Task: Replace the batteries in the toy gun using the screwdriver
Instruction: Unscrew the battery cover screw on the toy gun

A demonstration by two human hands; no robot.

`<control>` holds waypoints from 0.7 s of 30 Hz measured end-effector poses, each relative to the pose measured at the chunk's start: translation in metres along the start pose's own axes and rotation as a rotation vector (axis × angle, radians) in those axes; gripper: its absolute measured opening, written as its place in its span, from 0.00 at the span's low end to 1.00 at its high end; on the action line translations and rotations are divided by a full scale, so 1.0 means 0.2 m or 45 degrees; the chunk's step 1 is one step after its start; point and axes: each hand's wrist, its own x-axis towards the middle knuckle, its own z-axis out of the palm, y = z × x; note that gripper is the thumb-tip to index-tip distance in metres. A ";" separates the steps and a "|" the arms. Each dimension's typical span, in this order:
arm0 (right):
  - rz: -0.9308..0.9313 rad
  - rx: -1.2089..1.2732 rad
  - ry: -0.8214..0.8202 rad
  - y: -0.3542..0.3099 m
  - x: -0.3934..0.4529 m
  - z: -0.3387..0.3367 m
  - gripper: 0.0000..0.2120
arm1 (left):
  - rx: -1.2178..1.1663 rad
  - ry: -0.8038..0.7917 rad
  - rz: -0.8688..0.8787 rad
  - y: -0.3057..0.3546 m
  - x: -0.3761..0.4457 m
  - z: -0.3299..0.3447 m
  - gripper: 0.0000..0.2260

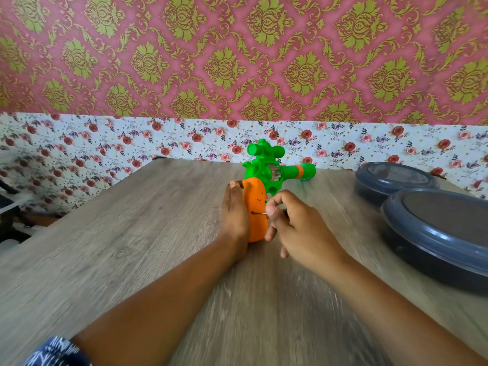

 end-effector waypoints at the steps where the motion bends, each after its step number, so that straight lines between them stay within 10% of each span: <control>1: -0.027 -0.208 0.014 0.01 -0.01 0.00 0.10 | 0.006 -0.005 -0.002 0.00 0.00 0.00 0.21; 4: -0.085 -0.541 0.087 0.01 -0.01 0.00 0.15 | 0.045 0.006 -0.002 -0.01 0.01 0.00 0.20; 21: -0.309 -0.230 0.204 0.03 0.00 -0.01 0.05 | 0.105 0.001 0.140 0.04 -0.02 0.00 0.10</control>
